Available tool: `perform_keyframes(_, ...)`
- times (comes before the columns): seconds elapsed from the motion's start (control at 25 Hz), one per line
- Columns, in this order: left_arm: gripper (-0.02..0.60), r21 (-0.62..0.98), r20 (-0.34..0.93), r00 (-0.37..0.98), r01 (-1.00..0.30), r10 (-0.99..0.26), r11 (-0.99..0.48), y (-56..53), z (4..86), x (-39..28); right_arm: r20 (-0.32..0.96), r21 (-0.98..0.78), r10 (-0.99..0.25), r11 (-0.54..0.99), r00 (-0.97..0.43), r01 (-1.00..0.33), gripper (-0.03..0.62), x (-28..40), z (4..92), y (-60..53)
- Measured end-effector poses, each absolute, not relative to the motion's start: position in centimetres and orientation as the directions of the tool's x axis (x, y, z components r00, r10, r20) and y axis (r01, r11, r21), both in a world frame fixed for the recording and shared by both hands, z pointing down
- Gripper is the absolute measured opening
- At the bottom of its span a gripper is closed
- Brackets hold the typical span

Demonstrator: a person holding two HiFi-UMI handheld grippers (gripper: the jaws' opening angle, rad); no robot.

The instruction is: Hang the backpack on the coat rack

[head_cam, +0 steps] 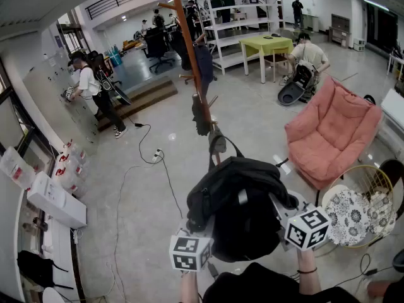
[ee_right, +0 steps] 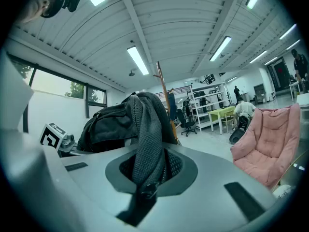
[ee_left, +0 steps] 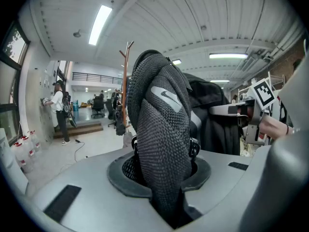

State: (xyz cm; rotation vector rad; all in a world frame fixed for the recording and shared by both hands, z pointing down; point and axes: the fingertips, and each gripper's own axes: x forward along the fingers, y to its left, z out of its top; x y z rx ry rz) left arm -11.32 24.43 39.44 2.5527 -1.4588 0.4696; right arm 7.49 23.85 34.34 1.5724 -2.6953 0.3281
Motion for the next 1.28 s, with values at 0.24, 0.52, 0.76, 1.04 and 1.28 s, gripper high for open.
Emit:
perform_keyframes(0.24,0.112,-0.012,0.353,0.471,-0.862,-0.808,-0.507,24.5,39.7,-11.3,0.111,-0.179,-0.859,0.478,-0.500,-0.860,0.034,7.5,34.6,23.8)
perform_keyframes(0.52,0.112,-0.012,0.360,0.463,-0.866,-0.810,-0.500,24.3,39.8,-11.2,0.119,-0.180,-0.854,0.483,-0.506,-0.857,0.034,7.6,34.7,23.6)
perform_keyframes(0.76,0.112,-0.009,0.367,0.449,-0.874,-0.815,-0.485,24.1,40.5,-10.9,0.124,-0.184,-0.847,0.492,-0.516,-0.851,0.035,7.8,35.4,23.0)
perform_keyframes(1.04,0.112,0.000,0.375,0.426,-0.888,-0.824,-0.459,24.1,41.3,-10.0,0.126,-0.200,-0.845,0.492,-0.520,-0.847,0.035,8.7,36.3,22.5)
perform_keyframes(1.28,0.114,0.004,0.392,0.417,-0.892,-0.820,-0.451,22.8,41.4,-9.9,0.138,-0.218,-0.843,0.487,-0.520,-0.846,0.035,8.7,36.5,20.8)
